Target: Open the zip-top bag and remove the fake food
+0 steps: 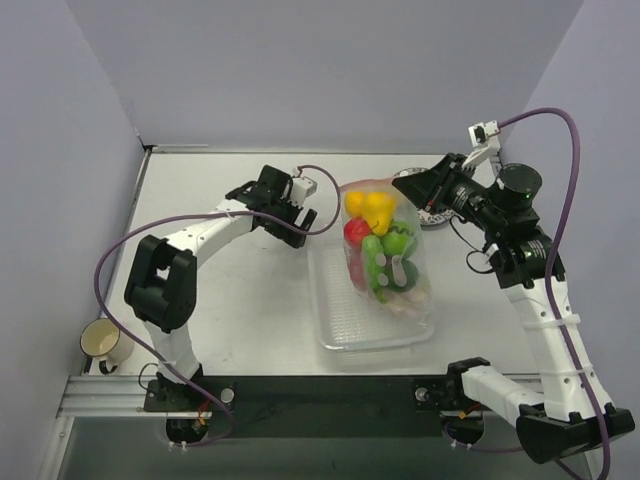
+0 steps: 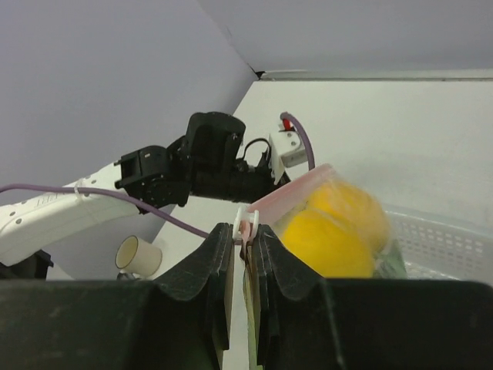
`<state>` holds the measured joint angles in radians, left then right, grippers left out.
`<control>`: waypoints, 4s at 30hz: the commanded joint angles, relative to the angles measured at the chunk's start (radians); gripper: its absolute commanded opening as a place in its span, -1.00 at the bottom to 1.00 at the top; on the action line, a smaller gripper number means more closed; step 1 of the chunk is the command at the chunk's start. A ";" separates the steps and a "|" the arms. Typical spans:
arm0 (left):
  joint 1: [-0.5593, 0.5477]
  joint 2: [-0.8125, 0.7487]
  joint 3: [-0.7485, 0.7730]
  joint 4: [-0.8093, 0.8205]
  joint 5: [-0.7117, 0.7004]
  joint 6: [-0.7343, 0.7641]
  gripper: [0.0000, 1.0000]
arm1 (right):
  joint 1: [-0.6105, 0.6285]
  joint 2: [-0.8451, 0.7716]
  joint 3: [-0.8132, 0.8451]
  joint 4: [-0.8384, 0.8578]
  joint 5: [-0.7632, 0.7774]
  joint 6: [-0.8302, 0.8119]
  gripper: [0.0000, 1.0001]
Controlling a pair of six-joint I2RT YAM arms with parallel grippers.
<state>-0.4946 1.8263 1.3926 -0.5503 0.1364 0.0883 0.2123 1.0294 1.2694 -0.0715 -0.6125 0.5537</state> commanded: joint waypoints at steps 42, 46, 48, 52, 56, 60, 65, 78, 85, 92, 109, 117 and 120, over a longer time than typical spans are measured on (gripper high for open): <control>1.182 -0.366 -0.574 2.209 1.399 -1.728 0.95 | 0.613 0.954 0.771 0.608 -0.088 0.278 -1.00; 1.101 -0.416 -0.503 2.213 1.433 -1.668 0.95 | 0.605 0.900 0.661 0.587 -0.128 0.203 -1.00; 1.058 -0.449 -0.500 2.215 1.444 -1.645 0.95 | 0.598 0.873 0.602 0.590 -0.151 0.184 -1.00; 0.926 -0.504 -0.523 2.216 1.482 -1.509 0.95 | 0.582 0.839 0.539 0.601 -0.193 0.180 -1.00; 0.828 -0.541 -0.526 2.218 1.502 -1.424 0.95 | 0.559 0.821 0.524 0.602 -0.236 0.198 -1.00; 0.797 -0.522 -0.518 2.216 1.539 -1.406 0.95 | 0.538 0.808 0.513 0.619 -0.253 0.209 -1.00; 0.798 -0.503 -0.530 2.221 1.540 -1.349 0.87 | 0.513 0.810 0.512 0.673 -0.289 0.279 -1.00; 0.775 -0.335 -0.336 2.222 1.461 -1.355 0.95 | 0.521 0.825 0.501 0.766 -0.359 0.373 -1.00; 0.690 -0.358 -0.366 2.222 1.525 -1.331 0.95 | 0.521 0.844 0.535 0.751 -0.363 0.367 -1.00; 0.685 -0.377 -0.408 2.221 1.542 -1.308 0.79 | 0.509 0.856 0.547 0.751 -0.371 0.371 -1.00; 0.715 -0.348 -0.379 2.219 1.543 -1.371 -1.00 | 0.476 0.865 0.518 0.703 -0.306 0.215 0.23; 0.743 -0.346 -0.363 2.218 1.543 -1.404 -1.00 | 0.472 0.696 0.190 0.714 -0.250 -0.038 1.00; 0.735 -0.346 -0.371 2.216 1.543 -1.421 -1.00 | 0.490 0.670 0.165 0.629 -0.202 -0.174 1.00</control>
<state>0.2459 1.4979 0.9798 1.3132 1.5505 -1.2995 0.6823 1.7782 1.4540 0.5625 -0.8650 0.6022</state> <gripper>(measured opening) 0.037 0.999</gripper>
